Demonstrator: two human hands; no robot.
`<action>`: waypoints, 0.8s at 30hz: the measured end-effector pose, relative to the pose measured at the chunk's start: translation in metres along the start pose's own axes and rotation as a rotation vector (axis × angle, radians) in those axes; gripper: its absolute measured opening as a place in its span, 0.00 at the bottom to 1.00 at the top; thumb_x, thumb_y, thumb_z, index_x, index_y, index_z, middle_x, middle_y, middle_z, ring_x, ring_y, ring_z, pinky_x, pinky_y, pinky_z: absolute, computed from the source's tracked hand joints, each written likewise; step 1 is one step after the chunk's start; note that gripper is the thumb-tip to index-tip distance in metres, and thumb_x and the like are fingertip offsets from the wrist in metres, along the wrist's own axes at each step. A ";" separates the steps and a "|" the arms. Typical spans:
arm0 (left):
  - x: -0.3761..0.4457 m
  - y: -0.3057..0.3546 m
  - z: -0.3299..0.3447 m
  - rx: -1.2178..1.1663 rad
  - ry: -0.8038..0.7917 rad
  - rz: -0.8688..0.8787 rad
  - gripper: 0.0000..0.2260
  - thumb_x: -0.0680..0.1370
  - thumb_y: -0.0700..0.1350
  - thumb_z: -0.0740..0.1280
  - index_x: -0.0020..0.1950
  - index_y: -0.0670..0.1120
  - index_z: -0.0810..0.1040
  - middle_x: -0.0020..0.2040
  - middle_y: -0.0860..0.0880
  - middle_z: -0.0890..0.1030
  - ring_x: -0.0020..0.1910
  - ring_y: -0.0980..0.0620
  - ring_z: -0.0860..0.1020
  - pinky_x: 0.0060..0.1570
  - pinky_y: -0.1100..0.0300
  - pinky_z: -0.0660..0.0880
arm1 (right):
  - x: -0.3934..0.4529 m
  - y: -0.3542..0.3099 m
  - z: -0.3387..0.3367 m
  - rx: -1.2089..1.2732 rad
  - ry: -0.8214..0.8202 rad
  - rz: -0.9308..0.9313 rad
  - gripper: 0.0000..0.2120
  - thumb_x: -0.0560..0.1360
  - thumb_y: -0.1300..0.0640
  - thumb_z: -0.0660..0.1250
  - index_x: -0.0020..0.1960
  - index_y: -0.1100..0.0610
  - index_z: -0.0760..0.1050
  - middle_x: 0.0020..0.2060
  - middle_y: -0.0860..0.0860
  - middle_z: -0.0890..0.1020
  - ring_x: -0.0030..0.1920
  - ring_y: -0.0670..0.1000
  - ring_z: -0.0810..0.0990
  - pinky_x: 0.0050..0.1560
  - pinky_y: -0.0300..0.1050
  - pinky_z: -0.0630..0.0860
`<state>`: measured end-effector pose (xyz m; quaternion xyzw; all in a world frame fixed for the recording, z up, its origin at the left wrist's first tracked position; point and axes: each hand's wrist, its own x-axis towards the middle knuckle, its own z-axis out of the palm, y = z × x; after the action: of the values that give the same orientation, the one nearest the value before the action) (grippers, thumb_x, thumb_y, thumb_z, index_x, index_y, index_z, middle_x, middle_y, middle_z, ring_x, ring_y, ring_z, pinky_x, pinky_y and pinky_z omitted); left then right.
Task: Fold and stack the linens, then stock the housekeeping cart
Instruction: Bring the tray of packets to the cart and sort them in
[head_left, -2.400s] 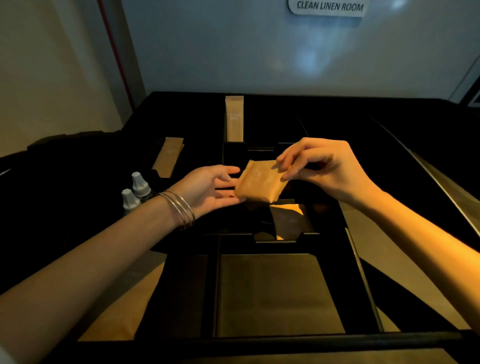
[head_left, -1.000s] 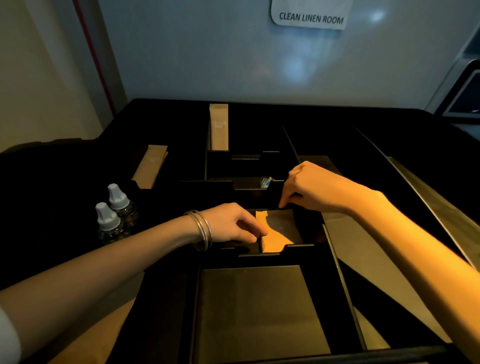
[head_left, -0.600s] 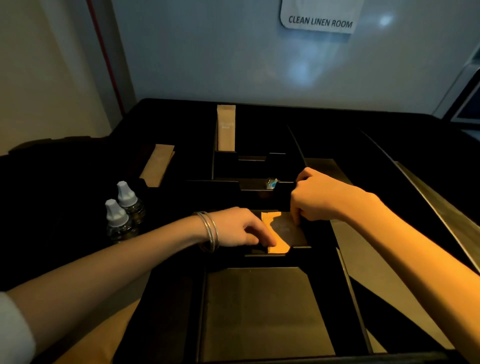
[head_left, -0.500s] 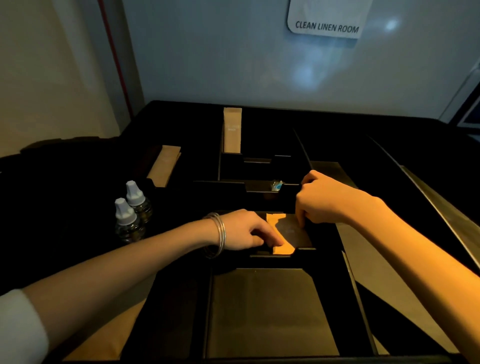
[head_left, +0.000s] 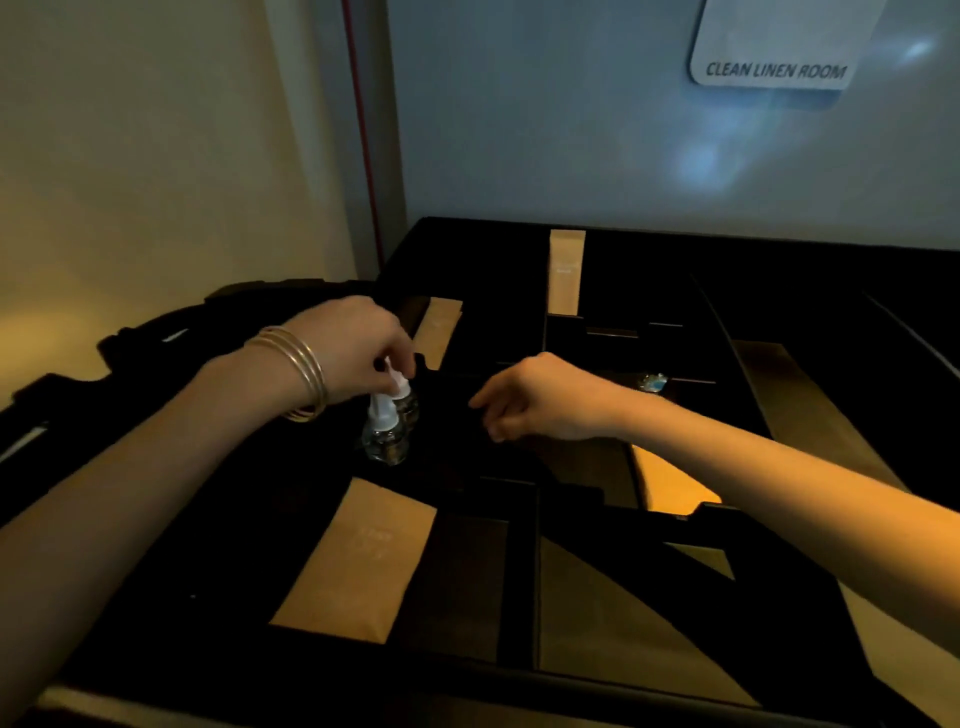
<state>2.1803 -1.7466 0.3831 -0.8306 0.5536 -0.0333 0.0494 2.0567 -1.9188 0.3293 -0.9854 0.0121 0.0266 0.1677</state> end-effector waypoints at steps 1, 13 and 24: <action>-0.003 -0.006 0.000 0.061 -0.018 -0.015 0.11 0.73 0.51 0.70 0.54 0.54 0.82 0.53 0.52 0.81 0.54 0.50 0.76 0.56 0.56 0.72 | 0.014 -0.003 0.007 0.063 -0.017 0.032 0.20 0.74 0.63 0.68 0.66 0.62 0.72 0.49 0.54 0.84 0.47 0.43 0.80 0.42 0.23 0.70; -0.002 -0.006 0.020 0.301 0.003 -0.050 0.11 0.76 0.55 0.65 0.57 0.56 0.77 0.54 0.53 0.78 0.60 0.50 0.68 0.50 0.57 0.61 | 0.079 -0.029 0.051 0.744 0.159 0.380 0.12 0.71 0.67 0.71 0.53 0.71 0.77 0.47 0.64 0.83 0.47 0.59 0.83 0.40 0.38 0.79; -0.011 -0.006 0.027 0.311 0.081 -0.019 0.12 0.77 0.51 0.62 0.60 0.56 0.74 0.57 0.54 0.75 0.61 0.50 0.66 0.53 0.56 0.61 | 0.050 -0.040 0.037 0.241 -0.088 0.278 0.06 0.74 0.56 0.70 0.48 0.58 0.78 0.38 0.49 0.81 0.37 0.44 0.79 0.36 0.34 0.76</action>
<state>2.1842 -1.7334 0.3570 -0.8162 0.5353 -0.1528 0.1548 2.1060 -1.8700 0.3049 -0.9449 0.1439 0.0911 0.2795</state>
